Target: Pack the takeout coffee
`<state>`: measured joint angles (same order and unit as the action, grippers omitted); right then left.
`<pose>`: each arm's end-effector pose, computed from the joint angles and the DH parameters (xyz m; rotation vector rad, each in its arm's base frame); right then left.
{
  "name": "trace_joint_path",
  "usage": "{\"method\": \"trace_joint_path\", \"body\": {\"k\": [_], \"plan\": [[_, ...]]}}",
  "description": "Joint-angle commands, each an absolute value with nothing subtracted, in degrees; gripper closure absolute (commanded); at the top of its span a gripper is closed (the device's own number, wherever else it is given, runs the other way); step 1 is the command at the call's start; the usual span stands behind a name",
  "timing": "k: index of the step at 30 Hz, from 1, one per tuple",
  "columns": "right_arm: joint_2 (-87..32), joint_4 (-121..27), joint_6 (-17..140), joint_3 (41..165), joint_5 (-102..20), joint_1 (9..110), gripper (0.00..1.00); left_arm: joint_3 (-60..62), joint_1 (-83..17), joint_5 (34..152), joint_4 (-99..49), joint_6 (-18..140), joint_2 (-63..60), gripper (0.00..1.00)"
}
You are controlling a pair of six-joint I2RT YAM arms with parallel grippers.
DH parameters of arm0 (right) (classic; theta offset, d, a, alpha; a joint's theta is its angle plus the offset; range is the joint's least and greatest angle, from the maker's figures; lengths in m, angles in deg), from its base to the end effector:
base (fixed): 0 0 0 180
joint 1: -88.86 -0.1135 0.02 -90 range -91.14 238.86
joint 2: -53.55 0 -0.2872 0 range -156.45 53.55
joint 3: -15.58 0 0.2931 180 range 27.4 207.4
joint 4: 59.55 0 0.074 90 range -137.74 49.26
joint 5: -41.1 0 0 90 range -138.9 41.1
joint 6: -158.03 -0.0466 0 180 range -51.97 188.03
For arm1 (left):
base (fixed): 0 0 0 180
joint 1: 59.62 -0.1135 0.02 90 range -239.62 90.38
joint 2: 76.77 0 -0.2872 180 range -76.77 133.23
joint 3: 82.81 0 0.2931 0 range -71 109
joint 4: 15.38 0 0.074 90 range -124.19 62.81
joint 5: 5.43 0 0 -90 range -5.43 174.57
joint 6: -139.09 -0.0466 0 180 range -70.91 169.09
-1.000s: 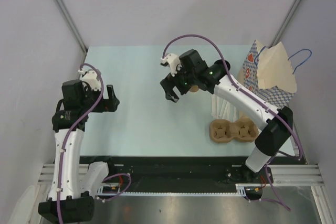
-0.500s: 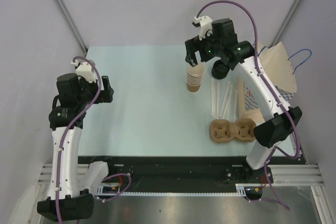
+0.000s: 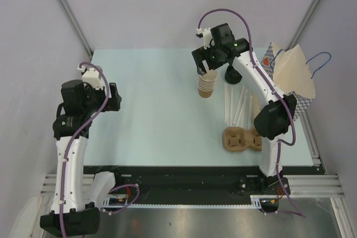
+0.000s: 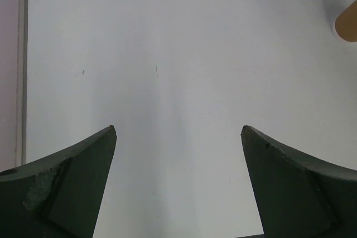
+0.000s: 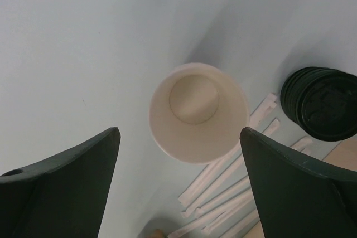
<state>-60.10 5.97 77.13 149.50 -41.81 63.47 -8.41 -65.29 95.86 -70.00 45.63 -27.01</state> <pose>0.4446 0.2174 0.3927 -0.7604 2.2457 0.2836 0.2045 0.0111 0.3951 0.0787 2.0833 -0.1094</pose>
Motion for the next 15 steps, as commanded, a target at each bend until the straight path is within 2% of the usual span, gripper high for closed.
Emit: {"method": "trace_joint_path", "body": {"k": [1,8,15], "plan": [[-60.6,8.2,78.0,151.9,-41.5,63.5,0.06,-9.9,-65.1,97.0,-70.0,45.2,-29.0,0.0],[-61.5,8.3,78.0,149.6,-40.1,62.4,0.16,-11.8,-65.1,97.7,-70.9,45.9,-28.5,0.0],[-64.7,9.0,78.3,151.8,-40.6,61.4,0.34,-12.7,-65.1,98.5,-72.3,46.6,-26.8,0.01]]}}
